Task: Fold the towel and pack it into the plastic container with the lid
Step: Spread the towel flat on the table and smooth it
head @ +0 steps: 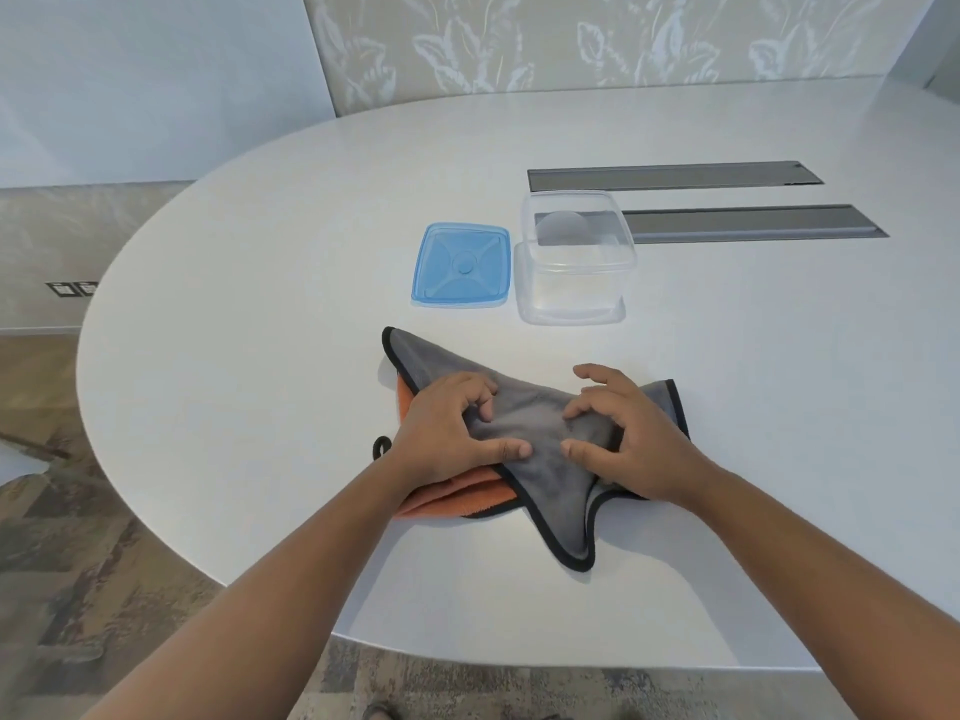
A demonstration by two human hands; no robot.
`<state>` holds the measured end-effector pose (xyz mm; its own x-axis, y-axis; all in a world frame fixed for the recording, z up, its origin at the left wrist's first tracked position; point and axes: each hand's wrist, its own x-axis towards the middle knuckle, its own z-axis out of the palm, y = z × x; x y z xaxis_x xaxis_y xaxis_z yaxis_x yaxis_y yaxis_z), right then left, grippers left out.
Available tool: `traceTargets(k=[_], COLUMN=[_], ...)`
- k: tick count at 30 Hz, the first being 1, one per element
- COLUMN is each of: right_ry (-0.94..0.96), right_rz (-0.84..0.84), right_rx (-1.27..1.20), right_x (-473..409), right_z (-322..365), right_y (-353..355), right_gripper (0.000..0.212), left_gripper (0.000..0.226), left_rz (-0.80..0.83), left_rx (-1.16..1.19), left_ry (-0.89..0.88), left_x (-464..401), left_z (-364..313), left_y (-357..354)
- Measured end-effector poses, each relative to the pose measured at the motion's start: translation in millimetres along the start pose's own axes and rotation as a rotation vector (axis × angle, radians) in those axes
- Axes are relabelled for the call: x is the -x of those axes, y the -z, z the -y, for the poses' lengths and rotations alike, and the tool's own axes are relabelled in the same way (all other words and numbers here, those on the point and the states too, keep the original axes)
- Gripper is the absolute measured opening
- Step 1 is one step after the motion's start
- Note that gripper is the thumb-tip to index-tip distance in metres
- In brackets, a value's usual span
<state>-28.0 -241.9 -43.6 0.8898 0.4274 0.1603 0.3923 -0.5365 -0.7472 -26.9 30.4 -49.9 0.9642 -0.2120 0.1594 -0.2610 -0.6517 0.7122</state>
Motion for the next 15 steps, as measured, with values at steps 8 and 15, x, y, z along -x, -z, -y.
traceTargets(k=[8,15], right_ry=[-0.2,-0.173], right_rz=[0.59,0.633], right_rx=[0.354,0.383], right_x=[9.9,9.7], right_z=[22.0,30.1], right_y=[20.6,19.2], right_gripper=[0.091,0.075], left_gripper=[0.046,0.047], left_rz=[-0.053,-0.04], left_rx=[-0.025,0.032], left_ry=[-0.069,-0.075], left_x=[0.2,-2.4], left_z=[3.6,-0.8], left_y=[-4.1,-3.3])
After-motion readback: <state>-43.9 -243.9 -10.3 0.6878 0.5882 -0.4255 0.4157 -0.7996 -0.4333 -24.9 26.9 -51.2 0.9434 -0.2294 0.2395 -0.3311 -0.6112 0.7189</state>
